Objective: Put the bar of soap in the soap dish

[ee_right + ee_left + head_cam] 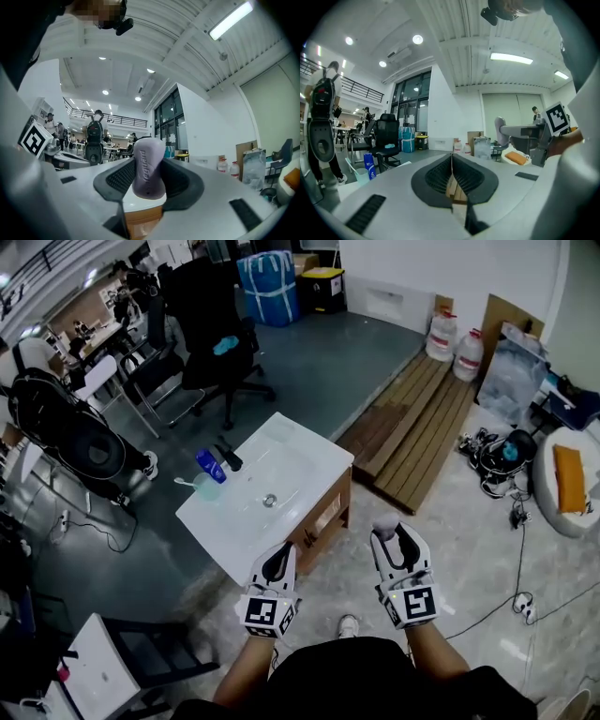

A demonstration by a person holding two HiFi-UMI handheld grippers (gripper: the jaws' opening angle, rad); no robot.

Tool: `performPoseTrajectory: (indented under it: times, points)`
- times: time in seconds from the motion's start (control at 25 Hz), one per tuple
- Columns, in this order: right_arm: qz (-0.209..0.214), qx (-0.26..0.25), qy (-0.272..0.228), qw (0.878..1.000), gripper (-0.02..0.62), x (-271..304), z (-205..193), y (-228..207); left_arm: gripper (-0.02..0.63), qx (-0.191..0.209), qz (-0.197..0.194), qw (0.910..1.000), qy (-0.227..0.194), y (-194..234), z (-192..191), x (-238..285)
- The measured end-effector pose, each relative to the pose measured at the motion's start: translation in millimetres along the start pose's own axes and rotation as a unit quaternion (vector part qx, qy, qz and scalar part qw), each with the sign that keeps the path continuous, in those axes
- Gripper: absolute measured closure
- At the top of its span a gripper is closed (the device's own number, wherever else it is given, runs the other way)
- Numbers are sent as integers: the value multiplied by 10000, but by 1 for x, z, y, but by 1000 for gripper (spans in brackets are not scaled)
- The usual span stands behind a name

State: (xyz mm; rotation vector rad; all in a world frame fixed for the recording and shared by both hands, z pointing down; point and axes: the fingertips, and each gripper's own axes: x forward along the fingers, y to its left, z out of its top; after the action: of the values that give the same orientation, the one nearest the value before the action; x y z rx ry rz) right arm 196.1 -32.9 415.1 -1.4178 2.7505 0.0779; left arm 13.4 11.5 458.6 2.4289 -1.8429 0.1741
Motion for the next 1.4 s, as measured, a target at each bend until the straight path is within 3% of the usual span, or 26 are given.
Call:
performPoseTrajectory:
  times: [0.6, 1.0, 1.4]
  points:
    - [264, 172, -20, 9995, 407, 58, -8, -15, 583, -218, 424, 9989, -47, 35, -2, 39]
    - [633, 29, -4, 9980, 408, 152, -15, -9, 583, -249, 622, 9977, -59, 94, -1, 92]
    - [888, -49, 322, 9955, 408, 251, -32, 3, 583, -435, 761, 9960, 166, 164, -12, 133]
